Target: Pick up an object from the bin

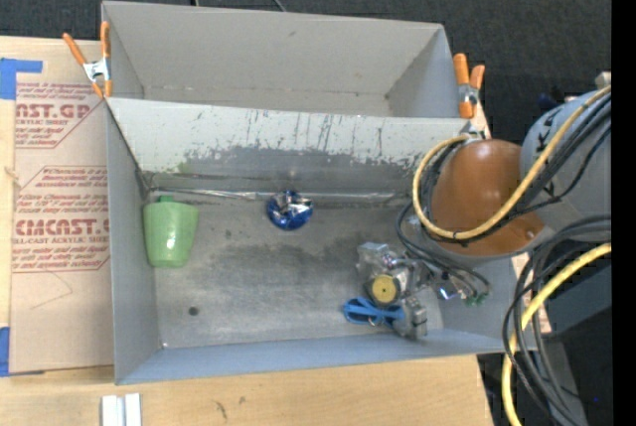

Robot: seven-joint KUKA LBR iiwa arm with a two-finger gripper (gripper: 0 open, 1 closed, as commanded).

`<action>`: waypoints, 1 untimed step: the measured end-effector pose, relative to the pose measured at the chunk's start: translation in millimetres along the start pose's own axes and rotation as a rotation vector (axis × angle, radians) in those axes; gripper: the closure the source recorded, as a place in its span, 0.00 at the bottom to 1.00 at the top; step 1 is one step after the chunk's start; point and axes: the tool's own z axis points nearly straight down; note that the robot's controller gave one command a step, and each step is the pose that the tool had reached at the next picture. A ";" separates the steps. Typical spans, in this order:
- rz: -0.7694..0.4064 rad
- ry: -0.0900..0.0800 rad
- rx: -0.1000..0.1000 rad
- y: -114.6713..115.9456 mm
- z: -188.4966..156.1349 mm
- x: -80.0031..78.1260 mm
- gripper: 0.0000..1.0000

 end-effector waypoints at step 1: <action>0.000 0.006 -0.003 1.1 0.7 1.4 1.00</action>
Offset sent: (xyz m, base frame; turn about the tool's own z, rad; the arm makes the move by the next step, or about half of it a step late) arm 0.0000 0.0000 0.0000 0.0000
